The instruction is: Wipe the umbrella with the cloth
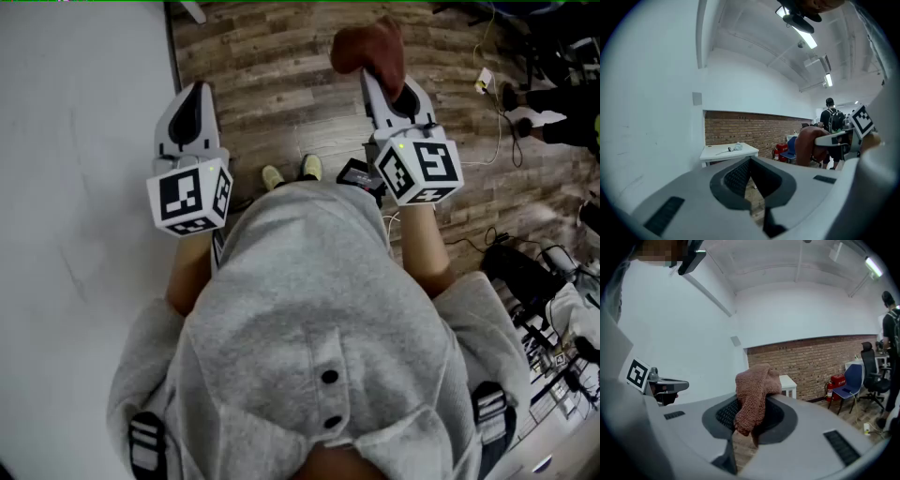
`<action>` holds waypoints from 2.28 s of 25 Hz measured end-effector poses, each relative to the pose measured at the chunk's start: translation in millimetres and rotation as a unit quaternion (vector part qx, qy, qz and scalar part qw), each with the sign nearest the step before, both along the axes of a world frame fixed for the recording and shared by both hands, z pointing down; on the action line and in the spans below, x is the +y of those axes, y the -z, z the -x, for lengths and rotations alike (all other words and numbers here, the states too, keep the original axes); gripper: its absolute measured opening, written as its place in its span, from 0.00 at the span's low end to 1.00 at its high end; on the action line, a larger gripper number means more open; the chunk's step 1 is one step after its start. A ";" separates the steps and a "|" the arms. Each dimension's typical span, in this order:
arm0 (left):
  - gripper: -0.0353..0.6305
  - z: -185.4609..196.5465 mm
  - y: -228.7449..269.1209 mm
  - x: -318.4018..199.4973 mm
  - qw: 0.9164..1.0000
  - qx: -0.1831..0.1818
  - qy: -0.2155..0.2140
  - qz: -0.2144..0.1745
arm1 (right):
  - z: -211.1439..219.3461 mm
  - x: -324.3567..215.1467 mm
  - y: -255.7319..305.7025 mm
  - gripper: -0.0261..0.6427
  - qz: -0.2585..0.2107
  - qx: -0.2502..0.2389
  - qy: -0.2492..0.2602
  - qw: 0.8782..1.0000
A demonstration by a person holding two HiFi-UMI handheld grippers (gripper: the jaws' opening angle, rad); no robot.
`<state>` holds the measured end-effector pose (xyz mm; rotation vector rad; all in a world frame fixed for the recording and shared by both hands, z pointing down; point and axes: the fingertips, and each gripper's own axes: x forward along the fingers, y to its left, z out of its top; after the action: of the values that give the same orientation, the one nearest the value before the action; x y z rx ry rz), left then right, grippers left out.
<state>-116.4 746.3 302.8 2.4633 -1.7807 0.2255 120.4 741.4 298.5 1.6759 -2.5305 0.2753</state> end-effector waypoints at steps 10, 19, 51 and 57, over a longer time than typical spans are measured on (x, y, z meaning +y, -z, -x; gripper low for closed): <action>0.08 49.0 15.3 -13.5 1.000 -0.006 0.009 -0.013 | 51.1 -16.5 14.7 0.17 -0.003 0.000 0.005 1.000; 0.08 75.5 14.9 -10.0 1.000 0.000 0.003 -0.018 | 91.0 -15.1 14.5 0.16 -0.015 0.023 0.007 1.000; 0.08 62.5 -7.7 -141.1 1.000 -0.025 0.001 -0.013 | 94.5 -137.6 -15.3 0.17 0.005 0.005 0.024 1.000; 0.08 53.2 -15.2 -200.8 1.000 -0.028 0.003 0.001 | 82.8 -200.8 -20.9 0.17 0.014 0.004 0.029 0.999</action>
<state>-169.6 545.5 318.0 2.4738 -1.8096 0.2981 37.6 540.5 319.4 1.5873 -2.5528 0.2973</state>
